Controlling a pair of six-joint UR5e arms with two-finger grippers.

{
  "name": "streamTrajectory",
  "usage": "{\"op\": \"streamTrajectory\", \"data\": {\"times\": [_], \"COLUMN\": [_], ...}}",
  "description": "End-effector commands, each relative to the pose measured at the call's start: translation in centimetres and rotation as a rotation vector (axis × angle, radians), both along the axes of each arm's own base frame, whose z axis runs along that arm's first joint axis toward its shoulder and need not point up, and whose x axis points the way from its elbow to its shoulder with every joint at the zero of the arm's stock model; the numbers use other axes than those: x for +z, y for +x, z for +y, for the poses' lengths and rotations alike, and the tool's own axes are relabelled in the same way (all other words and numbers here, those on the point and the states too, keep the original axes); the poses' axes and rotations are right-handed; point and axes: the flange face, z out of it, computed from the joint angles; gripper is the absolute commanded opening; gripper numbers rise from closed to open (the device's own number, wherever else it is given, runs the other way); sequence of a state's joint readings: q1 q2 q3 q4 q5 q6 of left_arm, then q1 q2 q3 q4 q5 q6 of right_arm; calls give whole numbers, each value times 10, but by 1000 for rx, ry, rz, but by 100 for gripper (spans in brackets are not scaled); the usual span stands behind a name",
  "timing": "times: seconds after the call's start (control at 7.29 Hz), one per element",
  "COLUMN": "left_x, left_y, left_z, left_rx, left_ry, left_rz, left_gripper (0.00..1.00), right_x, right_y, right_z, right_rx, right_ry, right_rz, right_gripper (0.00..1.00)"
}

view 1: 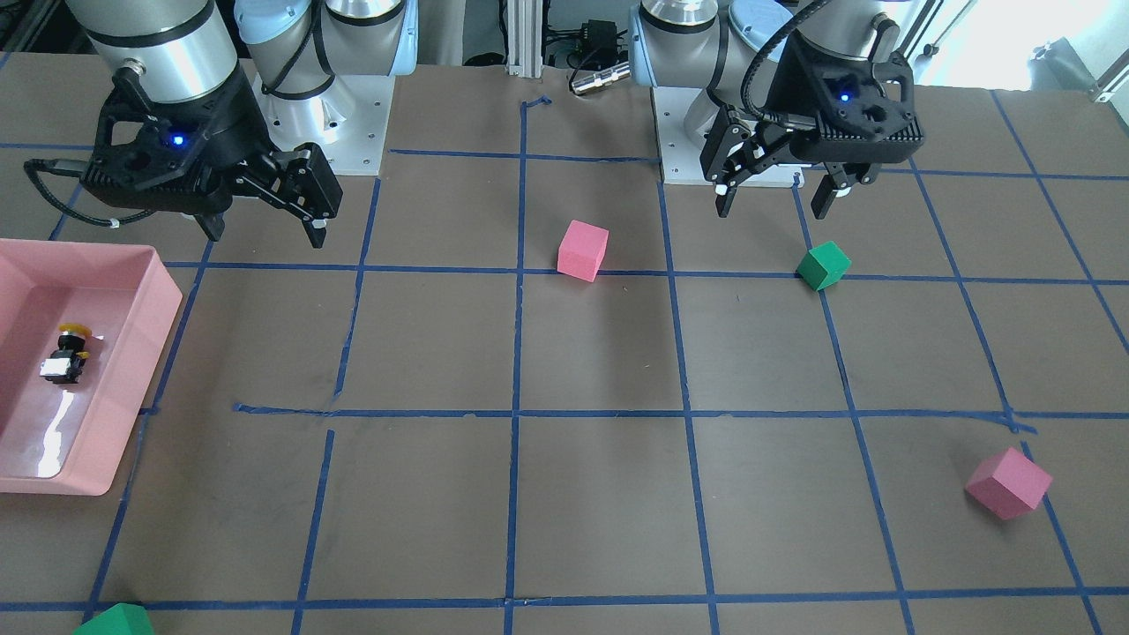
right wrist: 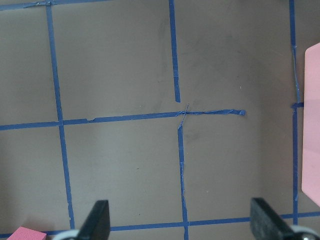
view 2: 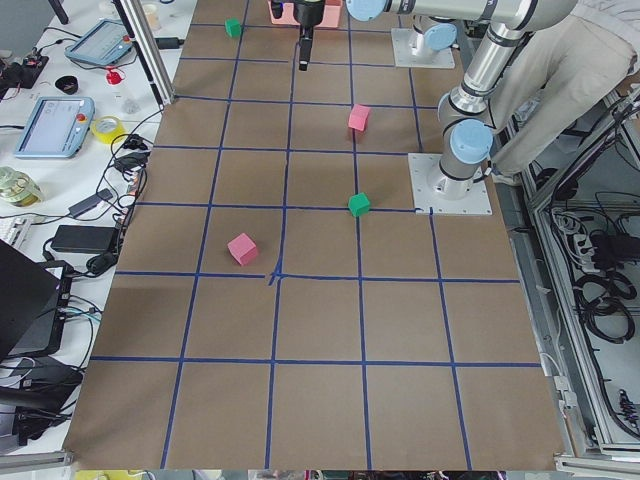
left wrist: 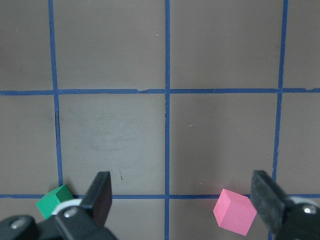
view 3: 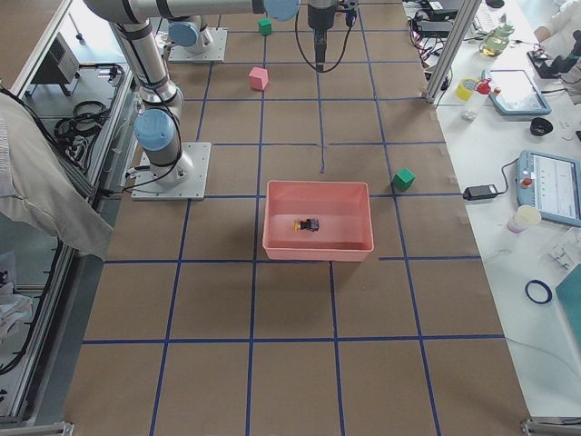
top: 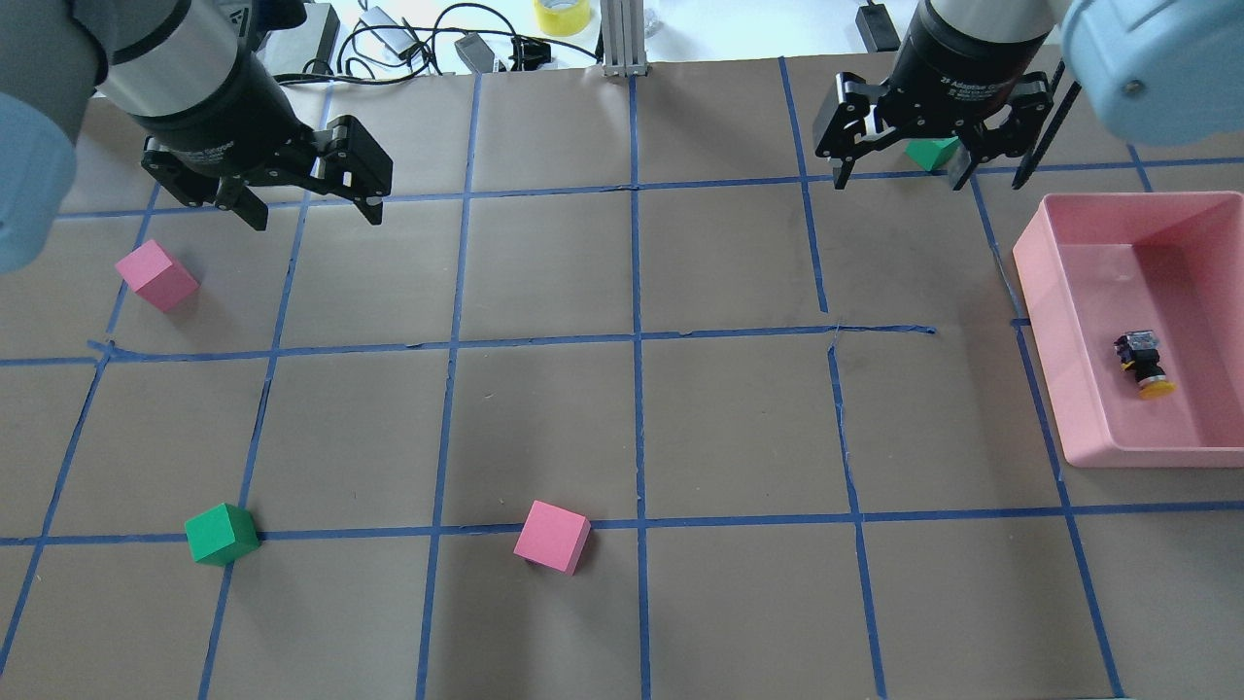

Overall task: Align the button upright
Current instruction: 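Move the right gripper over the pink bin toward the yellow-capped button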

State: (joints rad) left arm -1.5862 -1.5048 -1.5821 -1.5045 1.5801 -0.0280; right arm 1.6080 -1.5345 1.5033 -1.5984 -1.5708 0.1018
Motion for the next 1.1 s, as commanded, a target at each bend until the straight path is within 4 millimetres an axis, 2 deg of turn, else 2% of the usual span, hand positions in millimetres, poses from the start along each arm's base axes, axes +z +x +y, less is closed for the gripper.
{"op": "streamTrajectory", "data": {"times": [0.0, 0.55, 0.69, 0.96], "left_x": [-1, 0, 1, 0], "left_y": [0, 0, 0, 0], "left_z": [0, 1, 1, 1], "left_rx": [0, 0, 0, 0], "left_ry": [1, 1, 0, 1], "left_rz": [0, -2, -2, -2], "left_gripper": [100, 100, 100, 100], "right_x": [0, 0, 1, -11], "right_y": [1, -2, -8, -60], "right_z": [0, -1, -5, -23], "right_rx": [2, 8, 0, -1], "right_ry": [1, -6, -15, 11], "right_rz": [0, 1, 1, 4], "right_gripper": [100, 100, 100, 100]}}
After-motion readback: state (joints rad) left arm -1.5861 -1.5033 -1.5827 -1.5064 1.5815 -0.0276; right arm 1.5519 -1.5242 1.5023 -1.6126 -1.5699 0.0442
